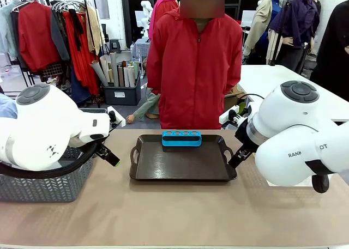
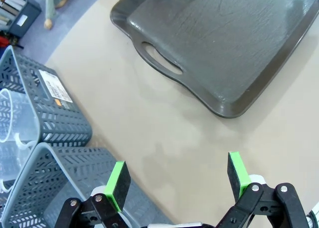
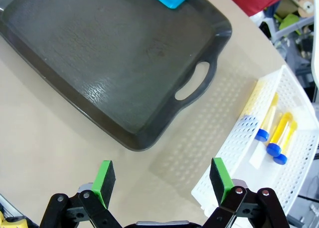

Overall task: Prepare the laboratory tools.
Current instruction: Pick up one Small flask and place it on the Handle tray.

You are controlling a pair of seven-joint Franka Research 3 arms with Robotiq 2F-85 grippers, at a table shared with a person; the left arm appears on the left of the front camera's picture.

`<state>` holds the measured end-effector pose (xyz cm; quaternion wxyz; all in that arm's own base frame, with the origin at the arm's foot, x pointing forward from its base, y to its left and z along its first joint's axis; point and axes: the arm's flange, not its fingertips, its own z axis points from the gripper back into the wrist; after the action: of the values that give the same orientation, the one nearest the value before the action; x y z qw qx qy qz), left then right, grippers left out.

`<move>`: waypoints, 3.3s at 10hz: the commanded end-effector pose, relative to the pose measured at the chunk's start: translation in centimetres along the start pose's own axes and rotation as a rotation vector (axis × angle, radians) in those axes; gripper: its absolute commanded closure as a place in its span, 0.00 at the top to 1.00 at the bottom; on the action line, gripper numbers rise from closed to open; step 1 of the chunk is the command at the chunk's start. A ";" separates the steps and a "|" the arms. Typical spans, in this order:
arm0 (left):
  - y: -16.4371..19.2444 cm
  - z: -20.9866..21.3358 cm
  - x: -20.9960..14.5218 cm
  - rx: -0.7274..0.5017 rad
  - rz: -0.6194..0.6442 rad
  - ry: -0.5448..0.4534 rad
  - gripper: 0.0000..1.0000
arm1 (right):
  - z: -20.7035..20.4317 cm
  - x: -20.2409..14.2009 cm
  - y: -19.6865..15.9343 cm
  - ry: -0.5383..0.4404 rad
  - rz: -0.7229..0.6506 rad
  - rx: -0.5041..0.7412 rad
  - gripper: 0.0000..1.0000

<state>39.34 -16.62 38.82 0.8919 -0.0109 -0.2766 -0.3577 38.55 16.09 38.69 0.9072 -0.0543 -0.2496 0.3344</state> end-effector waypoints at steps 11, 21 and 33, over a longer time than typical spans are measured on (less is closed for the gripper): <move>0.4 5.5 -1.1 -0.055 -0.260 -0.237 1.00 | 4.0 2.6 -1.6 -0.063 -0.037 0.283 1.00; 2.0 6.8 2.2 -0.032 -0.265 -0.250 1.00 | 7.2 4.1 -3.7 -0.128 -0.081 0.279 1.00; 5.1 17.0 5.5 -0.433 -0.268 -0.318 1.00 | 15.1 8.3 -7.9 -0.194 -0.008 0.526 1.00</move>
<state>37.32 -13.42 56.14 0.7737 -0.2051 -0.3258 -0.5031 40.52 15.51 56.43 0.8757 0.1938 -0.2451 0.3681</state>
